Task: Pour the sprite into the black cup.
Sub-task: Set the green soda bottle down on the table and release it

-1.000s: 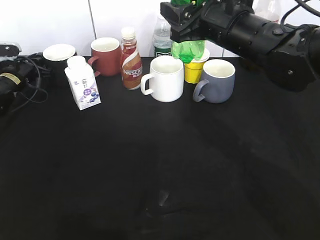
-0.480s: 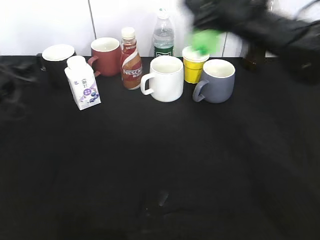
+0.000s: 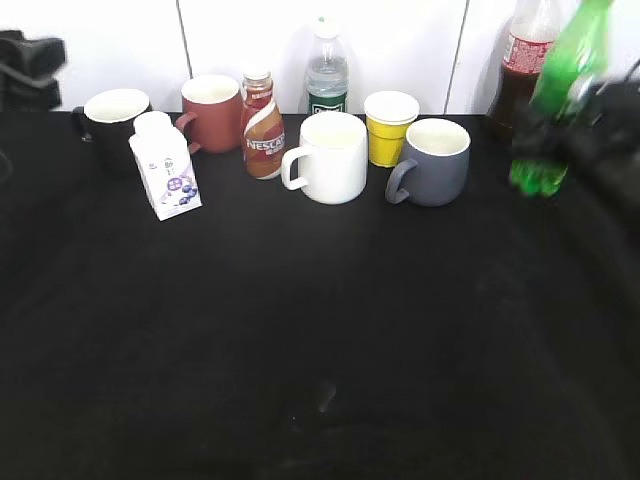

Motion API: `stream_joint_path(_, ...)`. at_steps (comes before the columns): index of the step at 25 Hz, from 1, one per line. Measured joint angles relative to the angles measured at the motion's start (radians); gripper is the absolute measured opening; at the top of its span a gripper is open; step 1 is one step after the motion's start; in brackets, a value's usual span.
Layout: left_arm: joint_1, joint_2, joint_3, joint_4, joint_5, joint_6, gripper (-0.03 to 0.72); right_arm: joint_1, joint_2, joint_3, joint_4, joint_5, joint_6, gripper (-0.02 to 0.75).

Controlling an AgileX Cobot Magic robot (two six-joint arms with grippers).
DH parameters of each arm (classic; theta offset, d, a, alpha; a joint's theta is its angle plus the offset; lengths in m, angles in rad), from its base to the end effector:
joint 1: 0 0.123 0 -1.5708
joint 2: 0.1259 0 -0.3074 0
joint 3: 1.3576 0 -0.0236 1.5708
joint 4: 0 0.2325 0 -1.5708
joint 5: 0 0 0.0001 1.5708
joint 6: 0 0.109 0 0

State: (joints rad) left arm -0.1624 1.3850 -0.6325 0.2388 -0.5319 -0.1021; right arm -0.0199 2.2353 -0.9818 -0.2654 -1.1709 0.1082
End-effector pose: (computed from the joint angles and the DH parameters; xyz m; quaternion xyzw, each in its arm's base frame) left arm 0.2803 -0.0592 0.2891 0.1395 0.7434 -0.0643 0.6510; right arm 0.4379 0.0176 0.1339 -0.0777 0.7057 0.0804 0.6997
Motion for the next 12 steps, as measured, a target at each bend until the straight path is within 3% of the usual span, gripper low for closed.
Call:
stream_joint_path(5, -0.014, -0.014, 0.002, 0.001, 0.034, 0.0, 0.334, 0.0, 0.178, -0.213, 0.003, -0.007, -0.007, 0.447)
stream_joint_path(12, -0.014, -0.014, 0.006, 0.001, 0.011, 0.0, 0.334, 0.0, 0.197, -0.24, -0.073, -0.008, -0.007, 0.449)
